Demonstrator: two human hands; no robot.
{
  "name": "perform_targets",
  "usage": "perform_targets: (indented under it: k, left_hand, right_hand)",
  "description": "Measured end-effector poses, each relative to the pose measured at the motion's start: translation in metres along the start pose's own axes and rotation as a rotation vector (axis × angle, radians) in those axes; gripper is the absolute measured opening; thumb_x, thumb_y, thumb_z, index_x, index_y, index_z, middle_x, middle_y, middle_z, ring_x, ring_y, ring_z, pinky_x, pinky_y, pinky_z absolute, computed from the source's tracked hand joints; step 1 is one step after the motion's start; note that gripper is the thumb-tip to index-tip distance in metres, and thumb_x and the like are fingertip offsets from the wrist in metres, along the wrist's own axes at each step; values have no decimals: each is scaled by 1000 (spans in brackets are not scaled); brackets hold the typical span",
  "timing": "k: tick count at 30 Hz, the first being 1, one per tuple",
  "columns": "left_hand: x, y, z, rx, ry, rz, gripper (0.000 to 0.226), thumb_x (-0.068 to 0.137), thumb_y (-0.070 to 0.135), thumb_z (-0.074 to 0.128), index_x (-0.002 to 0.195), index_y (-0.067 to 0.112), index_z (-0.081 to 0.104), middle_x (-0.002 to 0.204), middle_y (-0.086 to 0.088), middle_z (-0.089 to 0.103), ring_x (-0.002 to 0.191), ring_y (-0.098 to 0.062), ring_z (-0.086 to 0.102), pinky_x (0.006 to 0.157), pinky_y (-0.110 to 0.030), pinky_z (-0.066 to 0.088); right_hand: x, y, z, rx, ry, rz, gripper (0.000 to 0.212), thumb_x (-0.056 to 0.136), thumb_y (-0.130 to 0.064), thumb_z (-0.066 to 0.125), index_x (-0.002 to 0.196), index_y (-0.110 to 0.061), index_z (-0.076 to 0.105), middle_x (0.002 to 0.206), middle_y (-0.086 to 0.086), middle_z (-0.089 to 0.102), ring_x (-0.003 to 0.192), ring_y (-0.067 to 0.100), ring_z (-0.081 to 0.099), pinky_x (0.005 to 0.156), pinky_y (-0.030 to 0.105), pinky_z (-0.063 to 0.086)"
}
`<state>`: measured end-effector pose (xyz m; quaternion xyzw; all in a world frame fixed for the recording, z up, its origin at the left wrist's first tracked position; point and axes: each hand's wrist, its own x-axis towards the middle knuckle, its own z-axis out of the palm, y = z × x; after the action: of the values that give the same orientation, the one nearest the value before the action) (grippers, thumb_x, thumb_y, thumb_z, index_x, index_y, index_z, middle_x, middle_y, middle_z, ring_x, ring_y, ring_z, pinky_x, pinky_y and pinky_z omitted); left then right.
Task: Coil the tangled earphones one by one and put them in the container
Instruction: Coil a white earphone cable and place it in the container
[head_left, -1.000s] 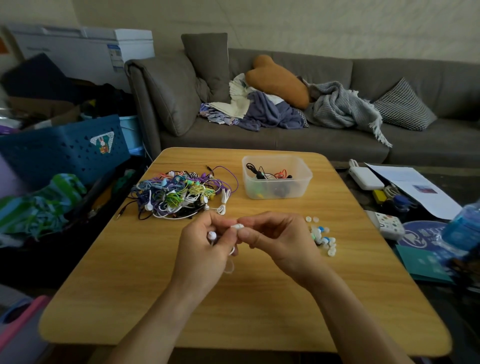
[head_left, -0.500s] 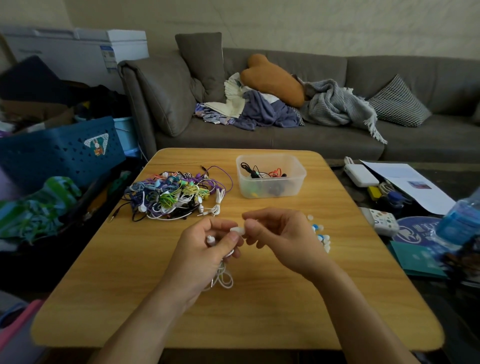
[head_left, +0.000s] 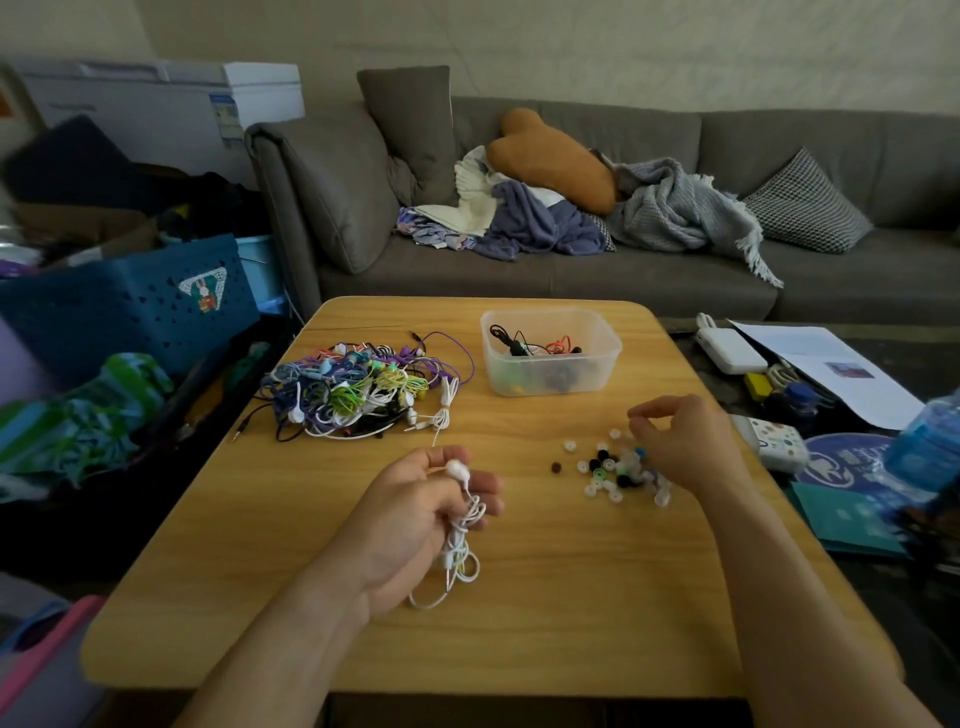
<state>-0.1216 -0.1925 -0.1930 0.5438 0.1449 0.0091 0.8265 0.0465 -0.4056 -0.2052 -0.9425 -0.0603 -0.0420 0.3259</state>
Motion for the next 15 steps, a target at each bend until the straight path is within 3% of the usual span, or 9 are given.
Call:
perform_targets:
  k: [2, 5, 8, 13, 15]
  left_hand:
    - [0, -1, -2, -6, 2, -11, 45, 80, -26, 28, 113, -1, 47, 89, -25, 66, 73, -28, 65, 62, -31, 50]
    - [1, -1, -2, -18, 1, -15, 49, 80, -27, 27, 117, -3, 47, 92, -25, 65, 77, -30, 66, 67, -34, 52]
    - [0, 0, 1, -23, 10, -11, 52, 79, -29, 24, 118, -3, 47, 95, -26, 63, 81, -32, 64, 72, -37, 51]
    - [-1, 0, 0, 23, 8, 34, 53, 80, -29, 24, 117, -1, 47, 100, -24, 60, 80, -30, 65, 71, -34, 53]
    - [-2, -1, 0, 62, 2, 61, 48, 83, -28, 28, 116, 1, 48, 101, -23, 61, 81, -29, 66, 72, -33, 54]
  right_hand:
    - [1, 0, 2, -46, -67, 19, 17, 94, -29, 62, 102, -21, 75, 94, 15, 72, 106, 30, 55, 94, 35, 40]
    - [3, -4, 10, -69, -93, 28, 14, 91, -31, 65, 99, -27, 75, 106, 9, 65, 127, 33, 35, 93, 34, 33]
    - [6, -4, 15, -60, -70, 42, 13, 91, -28, 64, 96, -25, 75, 91, 6, 61, 127, 34, 34, 86, 32, 32]
    - [7, -5, 18, -29, 40, -9, 13, 95, -26, 59, 101, -22, 70, 89, 1, 64, 121, 29, 45, 86, 36, 43]
    - [2, -12, 12, 162, 142, -58, 10, 97, -23, 60, 100, -19, 69, 84, -10, 61, 104, 19, 58, 74, 24, 45]
